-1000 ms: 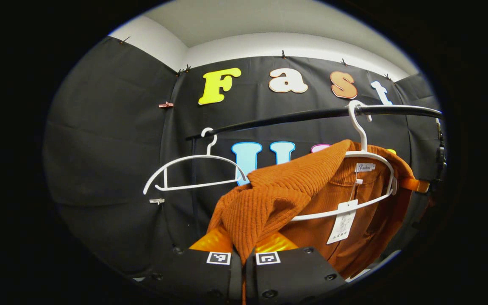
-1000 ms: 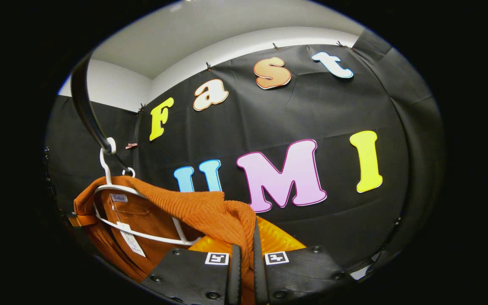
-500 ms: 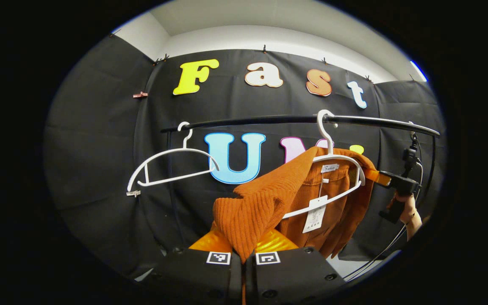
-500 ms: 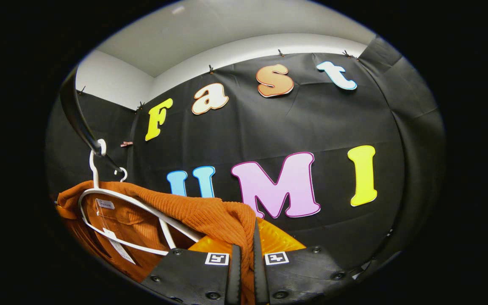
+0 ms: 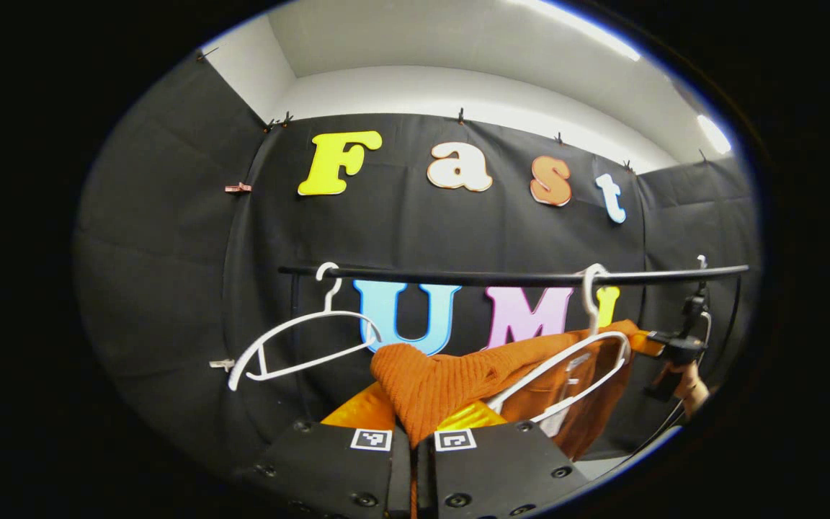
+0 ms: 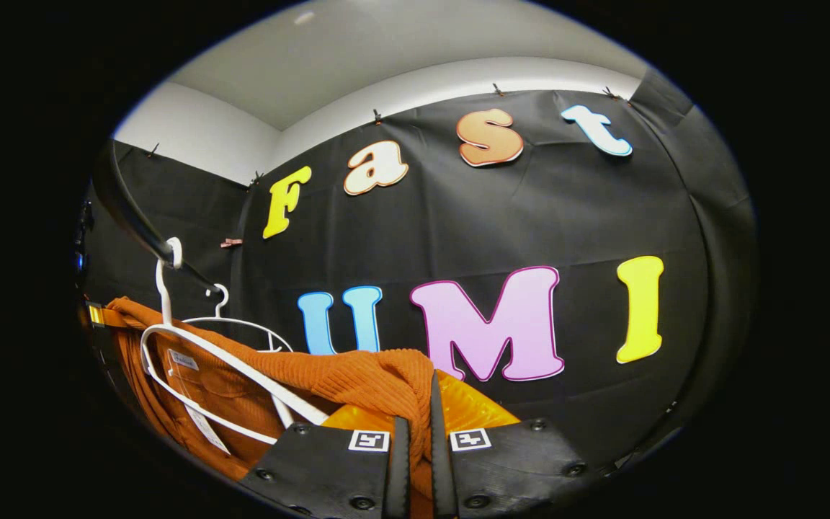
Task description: Grasp the clothes on the hanger with both hands and then place them into the laundry hamper below.
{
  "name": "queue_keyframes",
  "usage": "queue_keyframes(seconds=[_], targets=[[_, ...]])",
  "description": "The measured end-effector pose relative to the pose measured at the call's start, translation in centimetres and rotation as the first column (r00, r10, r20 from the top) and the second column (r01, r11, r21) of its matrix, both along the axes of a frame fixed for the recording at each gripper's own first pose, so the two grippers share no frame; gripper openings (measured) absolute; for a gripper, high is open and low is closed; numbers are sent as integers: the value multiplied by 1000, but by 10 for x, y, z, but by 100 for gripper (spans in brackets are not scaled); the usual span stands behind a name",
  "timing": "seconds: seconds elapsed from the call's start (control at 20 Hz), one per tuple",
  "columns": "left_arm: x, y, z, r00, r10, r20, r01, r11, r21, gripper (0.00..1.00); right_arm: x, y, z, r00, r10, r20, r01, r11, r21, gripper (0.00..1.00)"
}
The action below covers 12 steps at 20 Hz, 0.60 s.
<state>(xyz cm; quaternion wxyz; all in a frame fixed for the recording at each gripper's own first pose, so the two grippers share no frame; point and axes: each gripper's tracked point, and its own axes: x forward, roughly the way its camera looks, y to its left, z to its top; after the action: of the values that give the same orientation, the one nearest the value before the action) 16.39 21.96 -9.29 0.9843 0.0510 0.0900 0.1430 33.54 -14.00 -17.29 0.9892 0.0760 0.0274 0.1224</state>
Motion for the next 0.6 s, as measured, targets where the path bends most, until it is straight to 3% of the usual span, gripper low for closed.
queue_keyframes(seconds=[0.05, 0.25, 0.4, 0.45, 0.6], targets=[[5, 10, -11, 1000, 6, -21, -6, 1000, -9, 7, 2, 1, -3, 1000, 8, -6, -8, 1000, -18, 16], [14, 43, -72, 991, 50, -121, -63, 993, -103, 7, 6, 13, -30, 996, 52, -67, -53, 998, -20, 16], [8, 50, -115, 985, 60, -163, -91, 978, -187, 8, 6, 12, -58, 991, 58, -119, -65, 997, -50, 12], [5, 51, -127, 981, 73, -182, -109, 974, -197, 8, 5, 13, -70, 988, 58, -146, -66, 996, -54, 16], [-2, 43, -161, 967, 89, -237, -139, 969, -203, 8, -7, 5, -111, 971, 32, -238, -48, 997, -60, 16]])
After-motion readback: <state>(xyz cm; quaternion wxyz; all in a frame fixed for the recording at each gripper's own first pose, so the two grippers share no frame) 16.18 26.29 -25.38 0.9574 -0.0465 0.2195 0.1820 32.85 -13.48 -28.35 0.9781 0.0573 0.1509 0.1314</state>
